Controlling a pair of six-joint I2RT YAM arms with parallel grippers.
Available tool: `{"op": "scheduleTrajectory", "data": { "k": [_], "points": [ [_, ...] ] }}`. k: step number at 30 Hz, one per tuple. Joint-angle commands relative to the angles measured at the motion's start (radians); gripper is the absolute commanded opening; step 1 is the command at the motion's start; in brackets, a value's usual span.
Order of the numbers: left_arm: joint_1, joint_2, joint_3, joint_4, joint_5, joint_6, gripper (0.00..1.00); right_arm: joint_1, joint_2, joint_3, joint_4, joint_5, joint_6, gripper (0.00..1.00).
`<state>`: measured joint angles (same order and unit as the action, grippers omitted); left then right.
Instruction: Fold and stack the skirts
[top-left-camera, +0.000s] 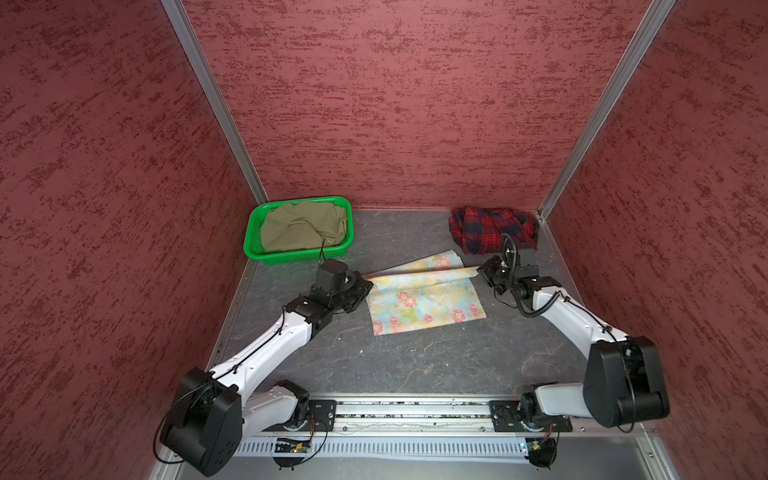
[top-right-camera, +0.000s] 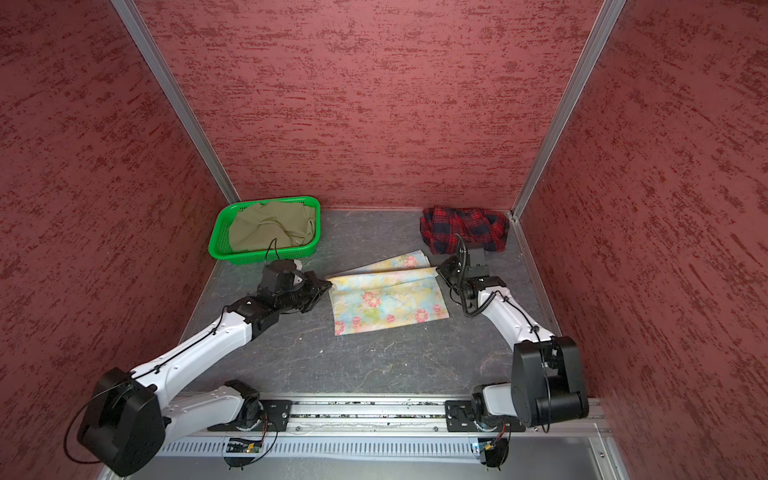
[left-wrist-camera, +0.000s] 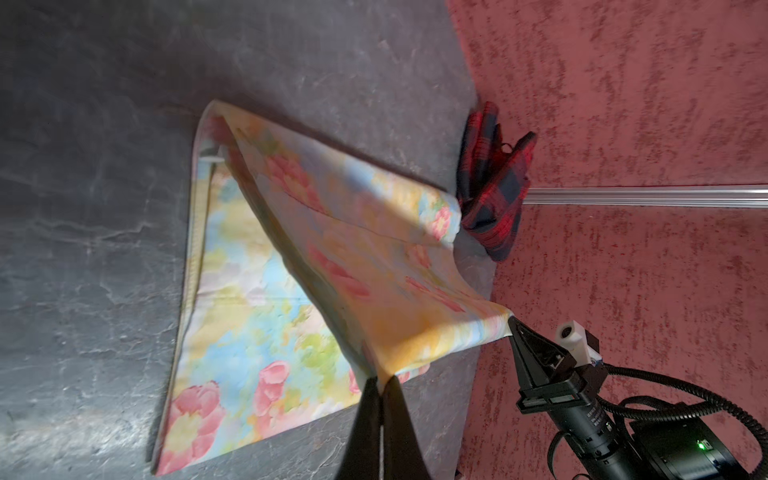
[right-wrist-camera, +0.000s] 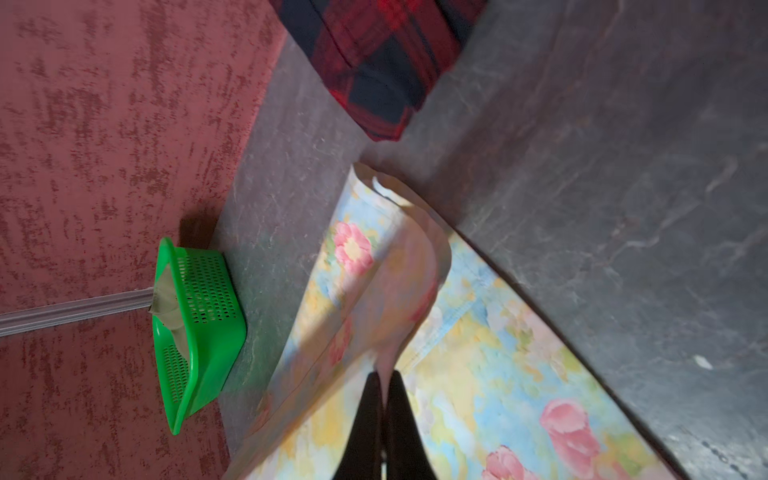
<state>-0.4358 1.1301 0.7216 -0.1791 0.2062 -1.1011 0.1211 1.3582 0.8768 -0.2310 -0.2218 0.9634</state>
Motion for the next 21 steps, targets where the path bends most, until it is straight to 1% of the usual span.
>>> {"op": "scheduleTrajectory", "data": {
  "k": [1,5,9,12,16,18,21],
  "points": [
    [0.002,-0.036,0.040,-0.079,-0.017,0.064,0.00,-0.005,-0.056,0.071,-0.083,0.051,-0.046,0.00],
    [-0.039,-0.088,0.030,-0.104,-0.049,0.062,0.00,-0.005,-0.134,0.068,-0.139,0.071,-0.067,0.00],
    [-0.102,-0.135,-0.030,-0.129,-0.099,0.033,0.00,-0.005,-0.212,0.002,-0.181,0.076,-0.079,0.00],
    [-0.168,-0.159,-0.109,-0.116,-0.136,-0.009,0.00,-0.005,-0.270,-0.082,-0.195,0.065,-0.073,0.00],
    [-0.254,-0.148,-0.235,-0.083,-0.192,-0.071,0.00,-0.005,-0.335,-0.241,-0.189,0.052,-0.051,0.00],
    [-0.260,-0.125,-0.298,-0.030,-0.186,-0.096,0.00,-0.003,-0.355,-0.327,-0.182,0.049,-0.039,0.00],
    [-0.267,-0.095,-0.339,0.017,-0.189,-0.115,0.00,-0.003,-0.387,-0.430,-0.181,0.063,-0.031,0.00]
  ]
}}
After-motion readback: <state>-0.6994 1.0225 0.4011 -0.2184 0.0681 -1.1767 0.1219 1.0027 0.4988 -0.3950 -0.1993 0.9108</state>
